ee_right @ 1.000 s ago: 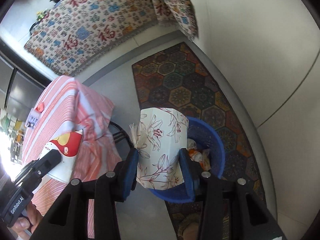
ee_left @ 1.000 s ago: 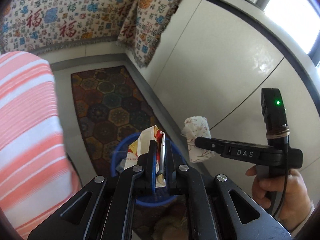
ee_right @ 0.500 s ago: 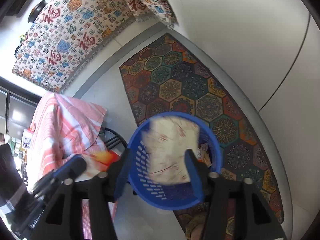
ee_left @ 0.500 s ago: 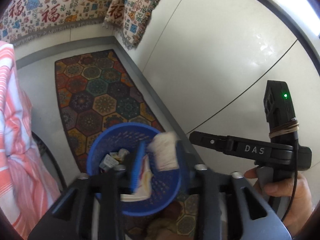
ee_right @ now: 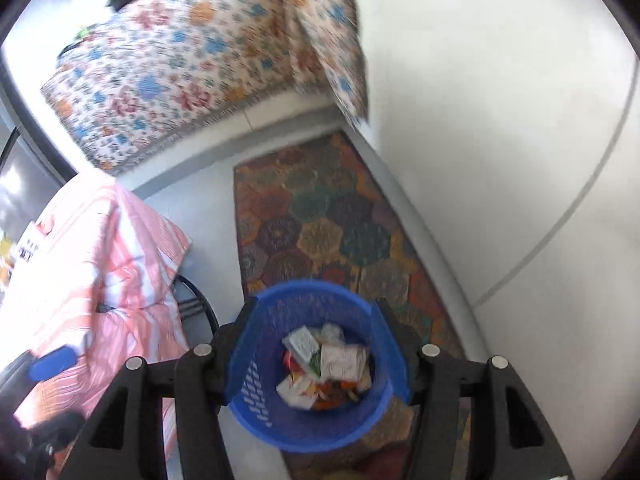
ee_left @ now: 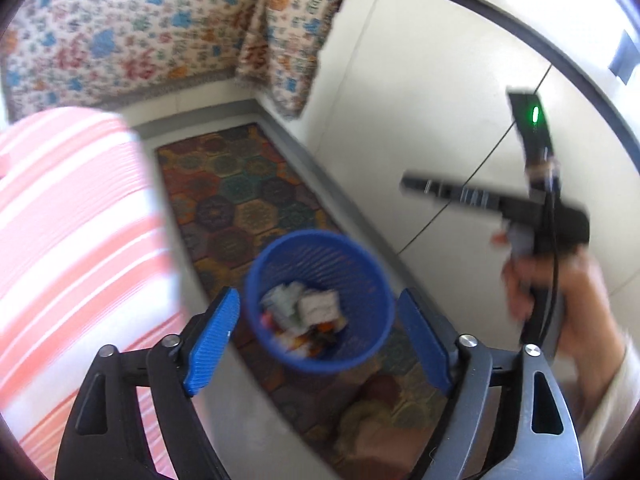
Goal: Collect trash
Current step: 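Open both tools to drop the wrapper and tissue pack into the wastebasket, then return both tools to the table, left tool toward the clear plastic box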
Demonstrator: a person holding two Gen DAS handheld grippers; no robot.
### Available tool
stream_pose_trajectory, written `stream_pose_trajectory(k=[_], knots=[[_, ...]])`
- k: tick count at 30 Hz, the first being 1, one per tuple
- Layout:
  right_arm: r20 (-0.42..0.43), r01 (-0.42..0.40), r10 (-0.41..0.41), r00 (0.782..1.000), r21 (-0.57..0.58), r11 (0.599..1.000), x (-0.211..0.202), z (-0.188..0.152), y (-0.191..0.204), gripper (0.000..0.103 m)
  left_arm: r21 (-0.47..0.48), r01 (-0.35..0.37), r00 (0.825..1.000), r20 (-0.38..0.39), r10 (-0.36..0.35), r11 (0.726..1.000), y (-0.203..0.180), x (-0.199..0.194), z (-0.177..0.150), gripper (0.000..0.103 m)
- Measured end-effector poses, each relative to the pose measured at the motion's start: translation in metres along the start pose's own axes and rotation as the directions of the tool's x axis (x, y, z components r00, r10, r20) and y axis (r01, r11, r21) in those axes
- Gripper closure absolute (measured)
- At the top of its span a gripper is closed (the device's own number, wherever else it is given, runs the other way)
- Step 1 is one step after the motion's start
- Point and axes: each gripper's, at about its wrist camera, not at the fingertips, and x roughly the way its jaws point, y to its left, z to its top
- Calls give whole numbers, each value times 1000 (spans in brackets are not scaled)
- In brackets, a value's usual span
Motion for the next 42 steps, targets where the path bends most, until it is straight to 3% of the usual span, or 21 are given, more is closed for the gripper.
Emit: stream_pose_trajectory(k=[4,9,15,19,24,27,29,31,37,40,42], knots=[[121,-11,24,992,-110,994,-30,4,51,46,-30,-135,991,-6,135,990,46,-43,-36,17],[193,-91,139,971,-238,967,-54,-6,136,46,-136,-296,955,-22,296,945,121,-81,-69,16],[76,-238,296,952,-421,875,-40,-46,261,46,-269,-395,915,-28,403,878,202,-103,-94,17],[-30,-295,318,948,-468,833,-16,-69,314,46,-281,-411,906,-24,422,867,248,-108,-96,16],[-60,-269,289,955,-580,769,1,-89,354,46,-205,-375,924,-5,382,904,291,-111,-61,16],[-56,-264,289,956,-598,757,3,-97,361,46,-166,-359,931,7,365,919,311,-109,-23,14],[-57,-270,297,953,-603,750,3,-100,361,46,-145,-335,941,2,339,931,327,-102,5,5],[-56,-277,308,950,-605,746,4,-103,360,46,-115,-318,948,-9,319,941,338,-91,30,5],[-49,-287,327,944,-612,737,7,-105,364,45,54,-346,938,5,347,937,352,-60,85,5],[-48,-290,331,942,-612,736,8,-104,365,45,115,-340,940,10,341,933,350,-49,92,5],[-44,-292,337,941,-611,736,10,-102,365,45,151,-342,939,16,344,927,345,-44,93,13]])
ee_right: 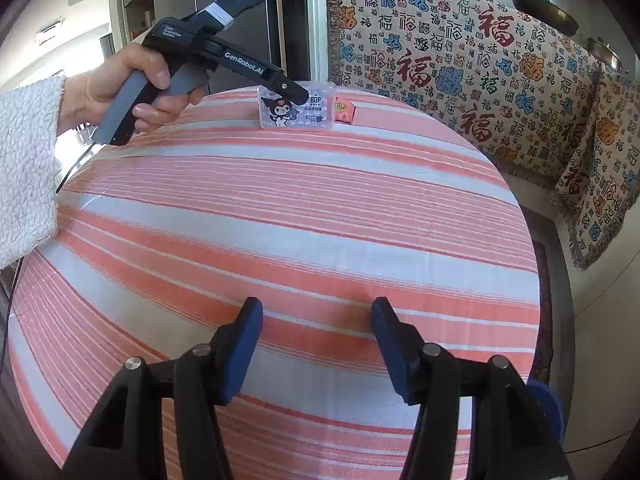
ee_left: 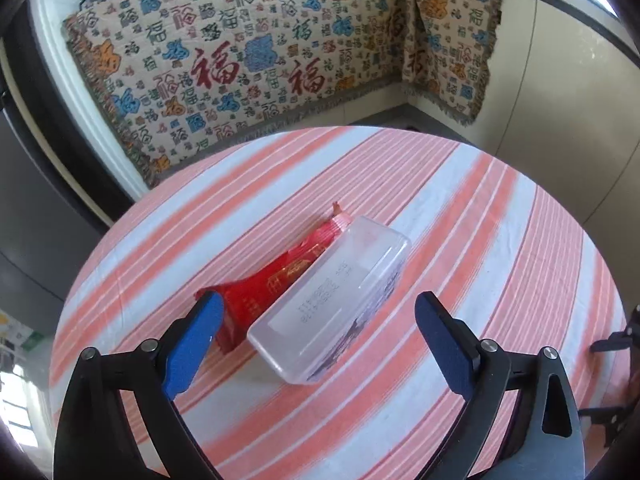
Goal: Collect trash
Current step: 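Return both tools to the table, left tool toward the clear plastic box, then grasp and lift the clear cartoon-print plastic box with the left tool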
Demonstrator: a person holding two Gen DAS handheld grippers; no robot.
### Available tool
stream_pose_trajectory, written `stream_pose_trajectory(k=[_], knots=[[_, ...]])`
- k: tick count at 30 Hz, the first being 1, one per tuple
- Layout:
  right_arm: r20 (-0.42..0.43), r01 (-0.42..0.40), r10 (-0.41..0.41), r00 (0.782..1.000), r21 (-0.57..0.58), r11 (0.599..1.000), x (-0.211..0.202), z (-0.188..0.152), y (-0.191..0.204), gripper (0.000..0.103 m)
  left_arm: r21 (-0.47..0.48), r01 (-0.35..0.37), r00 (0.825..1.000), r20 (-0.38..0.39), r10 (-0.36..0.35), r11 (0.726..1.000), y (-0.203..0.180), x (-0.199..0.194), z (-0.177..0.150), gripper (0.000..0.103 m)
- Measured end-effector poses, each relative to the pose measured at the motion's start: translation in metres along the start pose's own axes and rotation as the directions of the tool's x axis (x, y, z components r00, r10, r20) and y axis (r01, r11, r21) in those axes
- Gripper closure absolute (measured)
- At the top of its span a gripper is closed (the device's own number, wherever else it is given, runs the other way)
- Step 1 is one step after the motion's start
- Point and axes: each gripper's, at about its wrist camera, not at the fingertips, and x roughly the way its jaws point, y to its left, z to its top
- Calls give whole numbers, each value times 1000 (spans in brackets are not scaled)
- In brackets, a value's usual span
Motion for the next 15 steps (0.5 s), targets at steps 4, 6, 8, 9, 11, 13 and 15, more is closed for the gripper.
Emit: stream_pose_trajectory(k=[4,6,8,9,11,13,15], knots=[[7,0,0,1000,1,1000,2,1,-2,45,3,2,1000,-16,-2,1000,-4,-1,-5,53],[9,4,-4,1000,2,1000,3,2,-1,45,-55,20,999,-27,-22,998,0,-10,-9,61],[8,6,-6,1000,5,1000,3,3,-1,45,-132,69,997,-25,-73,989,2,-27,-20,67],[7,5,-5,1000,9,1000,4,4,-2,45,-176,99,994,-21,-105,979,3,-37,-28,67],[6,1,-1,1000,19,1000,4,5,-3,45,-268,165,984,-15,-175,949,3,-57,-48,67],[7,-3,2,1000,31,1000,4,4,-5,45,-372,217,971,-9,-238,903,4,-74,-76,67],[9,-4,4,1000,40,999,2,3,-6,45,-450,226,966,-14,-260,864,6,-84,-105,68]])
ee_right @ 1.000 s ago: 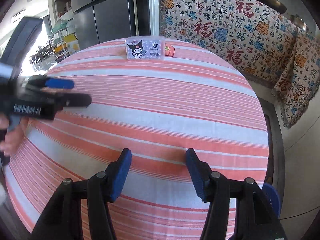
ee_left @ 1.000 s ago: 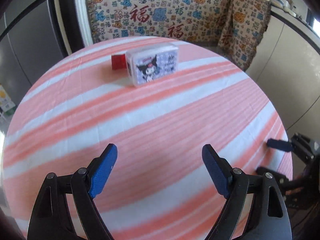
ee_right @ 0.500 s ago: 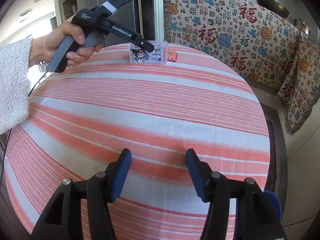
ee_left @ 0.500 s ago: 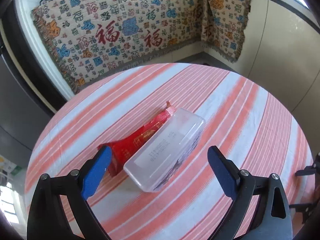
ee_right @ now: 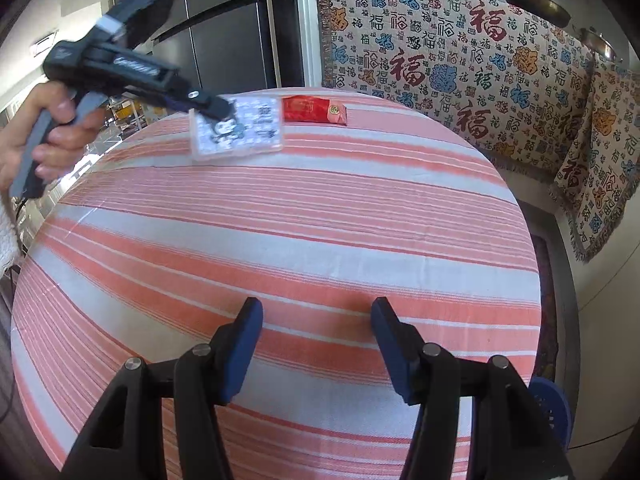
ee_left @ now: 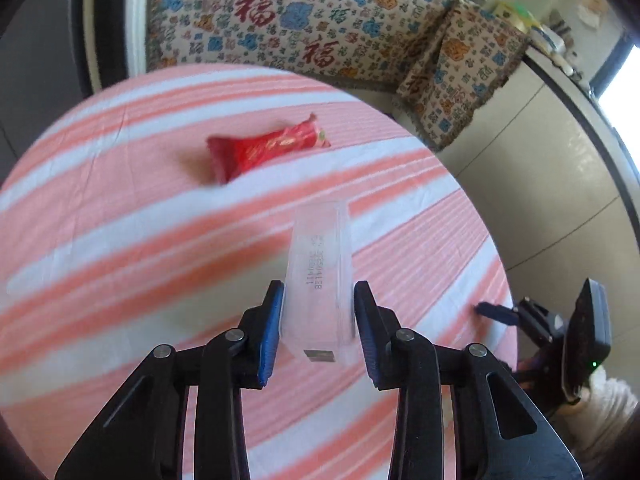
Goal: Collect trash
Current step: 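Grasp and lift the clear cartoon-print plastic box with the left tool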
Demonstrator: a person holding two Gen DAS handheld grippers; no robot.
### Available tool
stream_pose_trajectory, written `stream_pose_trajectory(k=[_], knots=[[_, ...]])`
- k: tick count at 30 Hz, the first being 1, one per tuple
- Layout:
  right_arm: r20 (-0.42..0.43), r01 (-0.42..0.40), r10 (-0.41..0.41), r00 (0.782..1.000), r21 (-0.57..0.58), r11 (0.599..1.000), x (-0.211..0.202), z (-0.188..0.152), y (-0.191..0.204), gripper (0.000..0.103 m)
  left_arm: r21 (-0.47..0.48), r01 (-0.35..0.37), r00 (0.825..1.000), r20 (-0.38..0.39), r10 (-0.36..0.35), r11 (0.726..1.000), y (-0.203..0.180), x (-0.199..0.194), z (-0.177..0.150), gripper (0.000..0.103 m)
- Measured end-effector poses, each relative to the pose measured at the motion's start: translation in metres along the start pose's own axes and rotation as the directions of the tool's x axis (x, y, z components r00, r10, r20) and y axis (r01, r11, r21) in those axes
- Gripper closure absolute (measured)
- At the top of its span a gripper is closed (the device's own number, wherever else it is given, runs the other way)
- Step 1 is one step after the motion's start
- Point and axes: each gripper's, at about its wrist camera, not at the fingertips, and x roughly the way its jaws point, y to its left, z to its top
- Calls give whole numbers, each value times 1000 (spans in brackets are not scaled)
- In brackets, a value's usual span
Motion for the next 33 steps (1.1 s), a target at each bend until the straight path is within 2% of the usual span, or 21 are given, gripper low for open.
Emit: stream_pose_trajectory(k=[4,6,7,9,10,11,14,16,18,19,20,21,22,25,28,33], knots=[[5,12,-12,1000,-2,1000,-1,-2,2,45,-131,1,999,48,5,991,32,-17,-31,68],[8,23,-23,1000,-7,1000,-2,-4,4,45,-155,-50,995,72,62,987,41,-25,-34,64],[11,29,-29,1000,-9,1000,-2,-4,5,45,-145,-93,992,72,104,985,41,-26,-34,58],[17,35,-35,999,-16,999,-2,-5,6,45,-101,-150,986,55,156,984,38,-22,-33,40],[19,35,-34,999,-19,999,-2,-6,6,45,-77,-171,983,54,176,982,34,-19,-33,24],[21,32,-32,999,-20,999,-3,-7,5,45,-53,-183,981,61,186,982,30,-19,-34,14],[24,32,-31,999,-22,999,-2,-7,5,45,29,-189,980,72,186,982,13,-10,-35,5],[24,35,-35,999,-22,999,-1,-6,5,45,65,-243,969,59,240,968,7,2,-35,5],[24,35,-34,999,-24,999,-1,-6,6,45,58,-301,953,54,298,952,8,13,-36,6],[24,34,-33,999,-24,999,-1,-6,6,44,37,-315,948,58,313,948,11,16,-35,14],[22,33,-32,999,-24,999,-1,-6,6,44,5,-314,948,56,313,950,16,17,-35,36],[21,31,-30,999,-25,999,-1,-6,6,44,-38,-311,949,47,312,950,22,18,-35,40],[22,28,-28,999,-28,999,-1,-6,5,44,-76,-294,952,68,299,953,27,14,-37,40],[24,19,-18,1000,-42,999,-2,-7,4,45,-188,-325,934,91,346,927,41,-2,-47,40],[0,23,-23,1000,-45,999,0,-4,2,45,-233,-355,916,107,386,906,53,-10,-62,40],[-66,17,-16,998,7,1000,25,31,-6,45,-247,-325,923,126,363,913,61,-12,-66,39]])
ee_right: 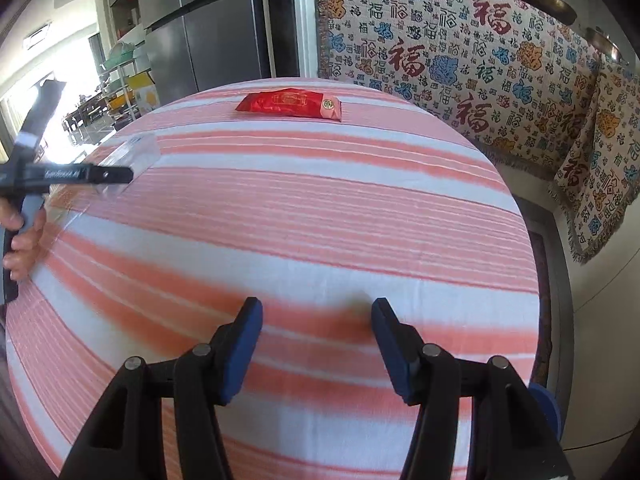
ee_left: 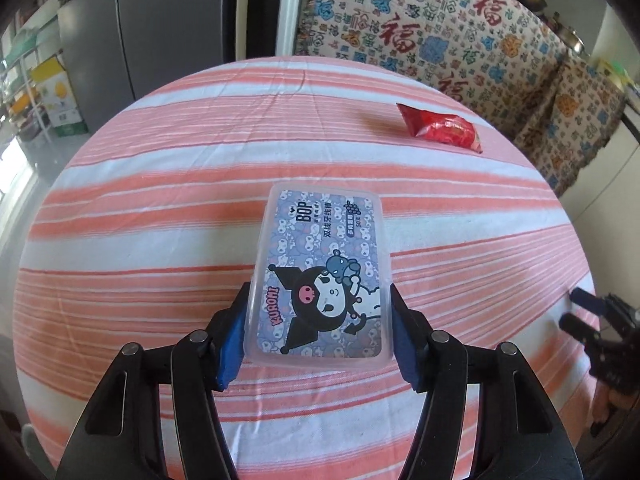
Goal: Collect trash
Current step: 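Grasp and lift the clear cartoon-print plastic box with the left tool, then grasp the red snack wrapper with the right tool while the left tool holds the box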
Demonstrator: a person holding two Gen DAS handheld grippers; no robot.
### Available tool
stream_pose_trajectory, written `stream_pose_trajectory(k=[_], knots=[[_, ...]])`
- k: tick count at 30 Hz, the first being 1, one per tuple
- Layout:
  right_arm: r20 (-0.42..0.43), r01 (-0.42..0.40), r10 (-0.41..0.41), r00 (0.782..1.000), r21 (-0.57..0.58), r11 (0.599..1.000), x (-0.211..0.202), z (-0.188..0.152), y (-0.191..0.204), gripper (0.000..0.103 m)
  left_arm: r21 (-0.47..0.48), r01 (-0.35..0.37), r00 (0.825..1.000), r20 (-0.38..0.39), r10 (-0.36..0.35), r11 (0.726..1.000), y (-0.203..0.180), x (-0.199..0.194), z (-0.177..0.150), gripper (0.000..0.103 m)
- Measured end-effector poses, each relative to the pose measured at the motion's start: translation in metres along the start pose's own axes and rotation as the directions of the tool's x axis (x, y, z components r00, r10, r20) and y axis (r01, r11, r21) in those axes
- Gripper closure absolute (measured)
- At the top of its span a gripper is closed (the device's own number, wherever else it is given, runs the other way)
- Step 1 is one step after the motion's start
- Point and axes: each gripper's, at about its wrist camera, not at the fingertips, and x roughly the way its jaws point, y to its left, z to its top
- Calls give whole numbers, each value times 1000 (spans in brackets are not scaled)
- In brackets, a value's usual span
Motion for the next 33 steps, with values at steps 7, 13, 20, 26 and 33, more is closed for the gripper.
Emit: stream_pose_trajectory(k=[7,13,20,26,33], knots=[[-122,-39,45,992,51,998,69,97,-22,44,23,-3,1000,-11,4,1000,-6,2,3,28],[-179,13,-43,983,-166,986,121,158,-9,44,15,9,1000,-29,-9,1000,-7,3,7,23],[-159,-248,231,960,-100,963,140,182,18,43,-55,70,996,-44,-72,996,5,3,12,23],[-284,-500,431,857,-250,829,91,158,71,45,-55,50,997,-50,-53,997,3,5,11,23],[-120,-148,139,983,-79,986,115,209,51,45,19,-10,999,-32,11,1000,-10,8,6,22]])
